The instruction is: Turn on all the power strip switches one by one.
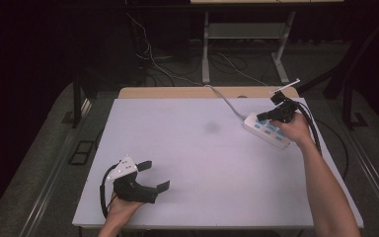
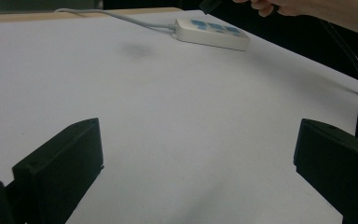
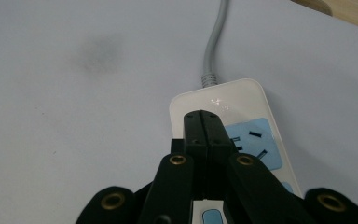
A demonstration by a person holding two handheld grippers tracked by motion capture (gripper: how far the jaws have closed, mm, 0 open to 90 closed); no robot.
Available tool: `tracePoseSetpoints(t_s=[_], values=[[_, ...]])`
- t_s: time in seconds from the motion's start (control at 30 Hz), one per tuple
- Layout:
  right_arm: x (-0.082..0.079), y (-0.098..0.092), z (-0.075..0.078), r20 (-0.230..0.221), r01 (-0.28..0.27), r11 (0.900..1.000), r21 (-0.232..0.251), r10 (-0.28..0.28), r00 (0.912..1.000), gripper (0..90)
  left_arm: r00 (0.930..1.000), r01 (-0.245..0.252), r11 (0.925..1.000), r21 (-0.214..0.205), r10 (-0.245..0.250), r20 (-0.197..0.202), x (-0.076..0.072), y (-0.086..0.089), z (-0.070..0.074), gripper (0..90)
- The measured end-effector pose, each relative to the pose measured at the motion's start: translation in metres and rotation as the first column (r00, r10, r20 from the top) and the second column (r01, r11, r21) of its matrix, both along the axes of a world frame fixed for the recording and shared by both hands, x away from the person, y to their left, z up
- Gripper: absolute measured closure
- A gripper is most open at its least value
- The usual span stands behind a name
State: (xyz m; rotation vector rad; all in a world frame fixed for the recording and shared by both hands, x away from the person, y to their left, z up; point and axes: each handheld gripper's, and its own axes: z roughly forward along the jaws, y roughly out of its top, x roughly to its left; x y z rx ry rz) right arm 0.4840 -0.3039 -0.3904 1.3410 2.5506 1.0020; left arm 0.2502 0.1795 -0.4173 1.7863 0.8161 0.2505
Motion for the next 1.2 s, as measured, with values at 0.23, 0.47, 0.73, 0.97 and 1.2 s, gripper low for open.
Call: tracePoseSetpoints(t_s=[0.23,0.47,0.73,0.97,1.2], values=[[0.001,0.002,-0.006,-0.015,-0.007,1.0,-0.004,0.007,0.9999,90.0,1.0,-0.002,1.0,-0.01,0.002,-0.002,0.0,0.001,0.0,0.0],[0.002,0.004,-0.011,-0.028,-0.01,0.9998,-0.015,0.009,0.9996,90.0,1.0,-0.002,0.9999,-0.013,0.002,0.0,0.0,0.001,0.001,0.0],[0.003,0.004,-0.016,-0.036,-0.014,0.9997,-0.023,0.013,0.9993,90.0,1.0,-0.002,0.9999,-0.012,0.002,0.001,0.0,0.001,0.001,0.0],[0.002,0.003,-0.019,-0.035,-0.006,0.9997,-0.025,0.005,0.9994,90.0,1.0,-0.001,0.9999,-0.014,0.001,0.0,0.0,0.001,0.0,0.0],[0.002,0.0,-0.022,-0.036,-0.001,1.0,0.003,0.001,0.9994,90.0,1.0,0.0,0.9999,-0.012,0.0,-0.002,0.0,0.001,0.0,0.0]])
